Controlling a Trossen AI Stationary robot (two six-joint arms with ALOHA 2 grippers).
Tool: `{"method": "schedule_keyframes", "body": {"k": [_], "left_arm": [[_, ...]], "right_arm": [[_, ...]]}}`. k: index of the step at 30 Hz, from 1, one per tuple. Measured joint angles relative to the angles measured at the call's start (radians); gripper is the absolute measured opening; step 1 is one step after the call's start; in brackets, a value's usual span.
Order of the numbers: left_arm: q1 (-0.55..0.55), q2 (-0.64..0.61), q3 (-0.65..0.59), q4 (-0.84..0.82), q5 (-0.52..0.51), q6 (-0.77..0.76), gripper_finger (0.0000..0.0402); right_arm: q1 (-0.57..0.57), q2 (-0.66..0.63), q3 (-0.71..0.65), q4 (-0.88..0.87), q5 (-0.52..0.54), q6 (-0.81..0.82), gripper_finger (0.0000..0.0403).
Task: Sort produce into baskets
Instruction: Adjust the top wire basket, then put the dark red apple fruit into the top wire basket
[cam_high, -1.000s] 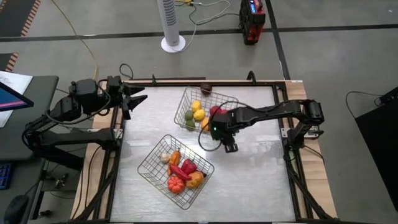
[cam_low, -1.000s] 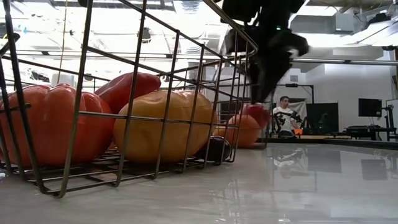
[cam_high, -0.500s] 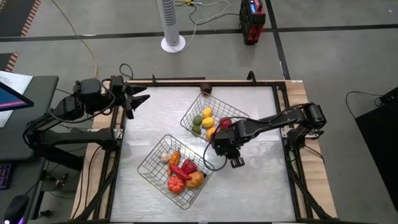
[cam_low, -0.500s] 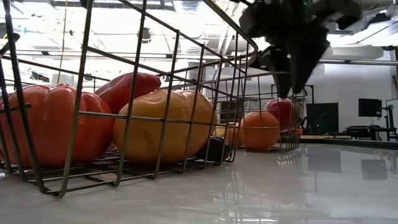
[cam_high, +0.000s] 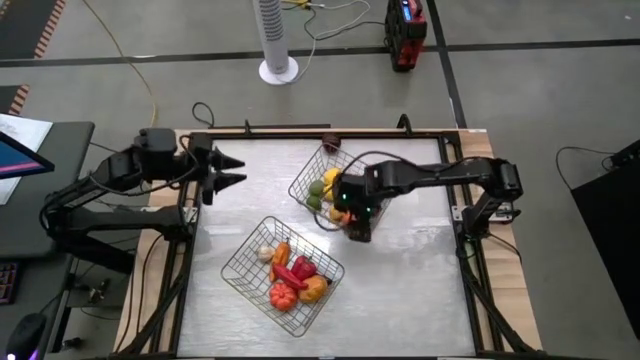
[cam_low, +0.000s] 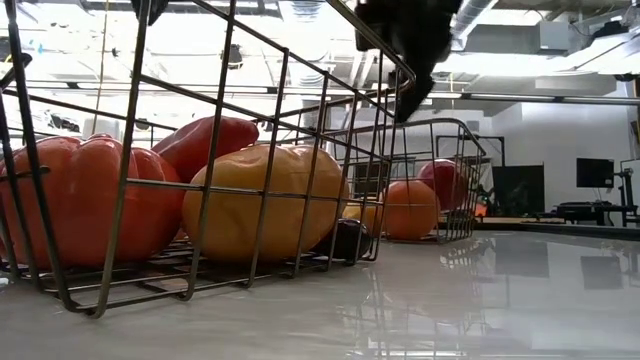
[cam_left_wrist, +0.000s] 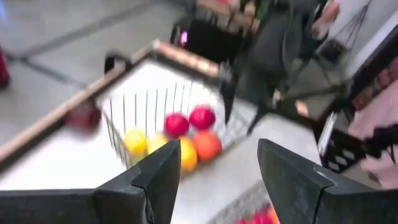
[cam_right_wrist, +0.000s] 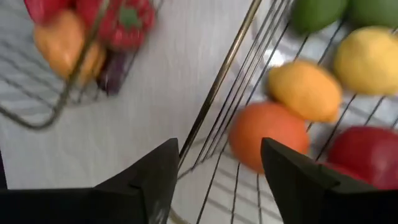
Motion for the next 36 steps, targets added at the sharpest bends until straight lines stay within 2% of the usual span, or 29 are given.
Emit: {"method": "schedule_keyframes", "body": {"k": [5, 11, 18, 24, 30, 36], "left_arm": [[0.0, 0.037, -0.005, -0.135, 0.004, -0.007, 0.0201], [-0.055, 0.055, -0.005, -0.147, -0.004, -0.004, 0.0201], [-0.14, 0.151, -0.005, -0.138, -0.171, -0.026, 0.0201], [-0.116, 0.261, -0.005, -0.078, -0.188, -0.044, 0.0201], [-0.045, 0.328, -0.004, 0.048, -0.167, 0.012, 0.0201], [0.12, 0.453, -0.004, 0.129, 0.006, 0.042, 0.0201]], "right_arm": [[-0.055, 0.006, 0.017, 0.097, -0.001, -0.006, 0.0264], [-0.126, 0.07, 0.01, 0.143, 0.072, 0.033, 0.0264], [-0.178, 0.06, 0.011, 0.156, 0.132, 0.015, 0.0264], [-0.29, 0.012, 0.012, 0.178, 0.161, 0.048, 0.0264], [-0.385, 0.011, 0.012, 0.268, 0.134, 0.145, 0.0264], [-0.478, 0.011, 0.012, 0.276, 0.128, 0.235, 0.0264]]}}
